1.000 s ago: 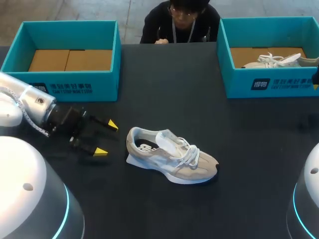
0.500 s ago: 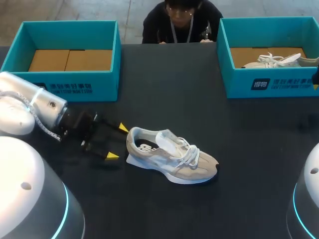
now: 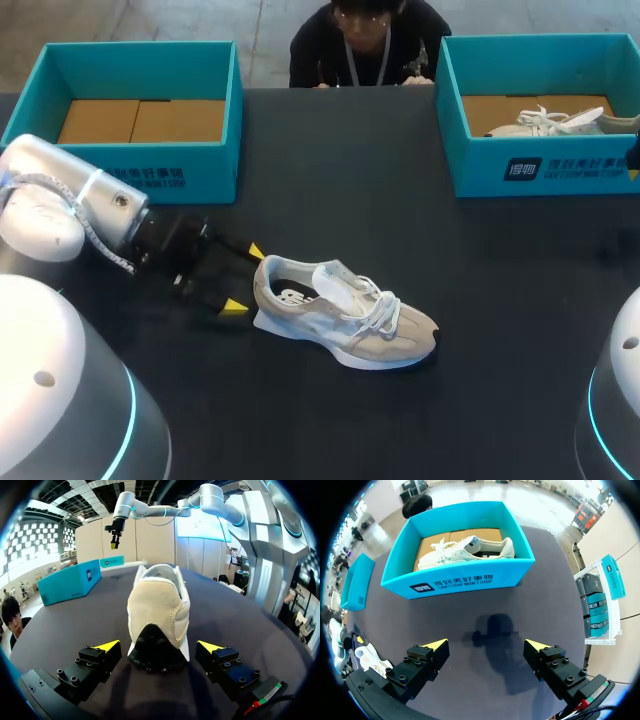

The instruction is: Take the shoe out of the shoebox, open the shoe tongue, remove and reinsert the insole, then place the shoe into the shoebox

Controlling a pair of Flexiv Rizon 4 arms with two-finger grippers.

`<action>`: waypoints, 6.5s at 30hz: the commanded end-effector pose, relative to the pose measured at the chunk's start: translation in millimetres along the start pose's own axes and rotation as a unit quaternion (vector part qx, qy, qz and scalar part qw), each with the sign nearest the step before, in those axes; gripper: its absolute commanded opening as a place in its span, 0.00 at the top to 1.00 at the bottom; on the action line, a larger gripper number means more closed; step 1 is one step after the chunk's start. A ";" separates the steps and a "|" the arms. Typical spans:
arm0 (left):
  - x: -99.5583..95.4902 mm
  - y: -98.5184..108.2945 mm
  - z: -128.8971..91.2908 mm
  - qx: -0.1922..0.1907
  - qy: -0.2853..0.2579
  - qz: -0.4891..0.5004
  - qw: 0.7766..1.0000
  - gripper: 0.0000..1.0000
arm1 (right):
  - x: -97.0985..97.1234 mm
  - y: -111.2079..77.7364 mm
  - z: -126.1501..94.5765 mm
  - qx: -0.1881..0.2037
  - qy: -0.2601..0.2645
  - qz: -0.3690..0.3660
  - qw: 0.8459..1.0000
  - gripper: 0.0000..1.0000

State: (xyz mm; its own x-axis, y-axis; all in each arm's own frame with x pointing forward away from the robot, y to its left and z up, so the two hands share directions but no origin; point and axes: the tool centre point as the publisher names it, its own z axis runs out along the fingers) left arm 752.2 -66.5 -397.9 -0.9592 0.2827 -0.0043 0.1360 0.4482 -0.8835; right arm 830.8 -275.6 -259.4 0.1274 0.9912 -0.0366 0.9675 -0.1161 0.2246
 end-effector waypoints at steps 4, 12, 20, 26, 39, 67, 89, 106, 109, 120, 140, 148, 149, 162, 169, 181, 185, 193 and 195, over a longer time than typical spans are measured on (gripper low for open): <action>-11.1 6.3 3.2 0.002 0.029 -0.009 1.000 0.00 | -0.3 -0.1 0.2 0.000 0.001 0.000 1.000 0.00; -7.7 6.9 11.4 0.000 0.042 -0.012 0.999 0.00 | -0.3 -0.1 0.2 0.000 0.001 0.000 1.000 0.00; -3.7 7.0 18.0 0.002 0.052 -0.013 0.999 0.00 | -0.3 -0.1 0.2 0.000 0.001 0.000 1.000 0.00; -4.2 1.0 27.9 0.007 0.056 -0.013 0.998 0.00 | -0.3 -0.1 0.2 0.000 0.001 0.000 1.000 0.00; 0.8 -4.3 41.5 0.012 0.062 -0.010 0.998 0.00 | -0.3 -0.1 0.2 0.000 0.001 0.000 1.000 0.00; 4.3 -0.8 39.0 0.042 0.004 -0.025 0.999 1.00 | -0.3 -0.1 0.2 0.000 0.001 0.000 1.000 0.00; 8.5 0.8 20.3 0.096 -0.115 -0.051 0.987 1.00 | -0.3 -0.1 0.2 0.000 0.001 0.000 1.000 0.00; 20.2 8.1 30.9 0.096 -0.118 -0.069 0.986 1.00 | -0.3 -0.1 0.2 0.000 0.001 0.000 1.000 0.00; 20.7 9.1 30.9 0.095 -0.120 -0.072 0.986 1.00 | -0.3 -0.1 0.2 0.000 0.001 0.000 1.000 0.00; 22.5 9.1 30.2 0.098 -0.120 -0.074 0.985 1.00 | -0.3 -0.1 0.2 0.000 0.001 0.000 1.000 0.00; 22.5 9.1 30.2 0.098 -0.120 -0.074 0.985 1.00 | 38.9 6.2 -7.7 0.055 -0.021 0.037 0.998 0.00; 22.5 9.1 30.2 0.098 -0.120 -0.074 0.985 1.00 | 87.1 3.5 -17.5 0.060 -0.045 0.045 0.996 0.00; 22.5 9.1 30.2 0.098 -0.120 -0.074 0.985 1.00 | 92.3 2.5 -18.6 0.056 -0.042 0.044 0.997 0.00; 22.5 9.1 30.2 0.098 -0.120 -0.074 0.985 1.00 | 169.7 -20.1 -37.3 0.044 -0.029 -0.001 0.999 0.00; 22.5 9.1 30.2 0.098 -0.120 -0.074 0.985 1.00 | 191.9 -35.6 -44.5 0.069 -0.040 0.009 0.997 0.00; 22.5 9.1 30.2 0.098 -0.120 -0.074 0.985 1.00 | 216.0 -47.5 -41.9 0.091 0.003 -0.043 0.995 0.00; 22.5 9.1 30.2 0.098 -0.120 -0.074 0.985 1.00 | 216.0 -47.5 -41.9 0.091 0.003 -0.043 0.995 0.00; 22.5 9.1 30.2 0.098 -0.120 -0.074 0.985 1.00 | 216.0 -47.5 -41.9 0.091 0.003 -0.043 0.995 0.00; 22.5 9.1 30.2 0.098 -0.120 -0.074 0.985 1.00 | 216.0 -47.5 -41.9 0.091 0.003 -0.043 0.995 0.00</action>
State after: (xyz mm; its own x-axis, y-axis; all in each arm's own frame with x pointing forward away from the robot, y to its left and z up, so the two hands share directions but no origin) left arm 727.3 -81.3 -418.3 -0.9990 0.0098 0.0431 -0.0384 0.2890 -0.9565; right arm 802.8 -53.8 -236.9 0.0407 0.9983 -0.0406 0.9983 -0.0389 0.0425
